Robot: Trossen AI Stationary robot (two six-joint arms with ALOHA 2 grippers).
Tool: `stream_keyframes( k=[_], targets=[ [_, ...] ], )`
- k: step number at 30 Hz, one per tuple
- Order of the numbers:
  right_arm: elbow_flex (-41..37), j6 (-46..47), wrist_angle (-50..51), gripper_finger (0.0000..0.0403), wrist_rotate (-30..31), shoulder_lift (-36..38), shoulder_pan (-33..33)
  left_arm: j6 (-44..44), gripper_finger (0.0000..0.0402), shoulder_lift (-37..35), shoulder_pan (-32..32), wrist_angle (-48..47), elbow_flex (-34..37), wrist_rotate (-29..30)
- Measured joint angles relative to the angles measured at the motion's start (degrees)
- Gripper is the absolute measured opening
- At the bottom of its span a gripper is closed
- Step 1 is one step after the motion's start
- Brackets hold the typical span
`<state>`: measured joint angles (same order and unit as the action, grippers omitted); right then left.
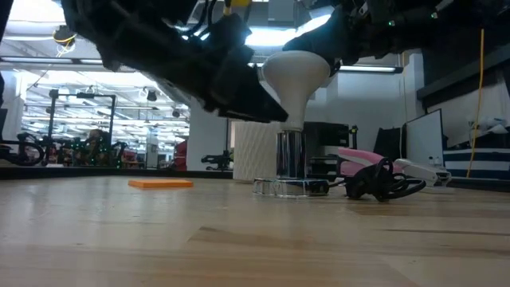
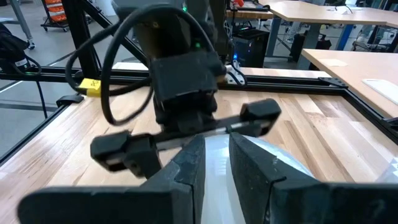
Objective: Screw lightbulb
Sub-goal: Insert the lightbulb into the lamp
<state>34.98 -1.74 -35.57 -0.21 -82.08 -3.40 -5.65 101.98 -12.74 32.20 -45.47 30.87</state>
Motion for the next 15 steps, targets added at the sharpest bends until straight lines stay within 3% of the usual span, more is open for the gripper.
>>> stream_keyframes(
  k=[9,15],
  targets=[
    [0.0,0.02,0.0,0.0076,0.0,0.0,0.0,-1.45,0.0255,-8.07,-5.03,-13.63,0.0,-0.12],
    [0.0,0.0,-0.36,0.0076,0.0,0.0,0.0,-1.45,0.0207,-9.08,-7.15,-10.46,-0.04,-0.15]
  ],
)
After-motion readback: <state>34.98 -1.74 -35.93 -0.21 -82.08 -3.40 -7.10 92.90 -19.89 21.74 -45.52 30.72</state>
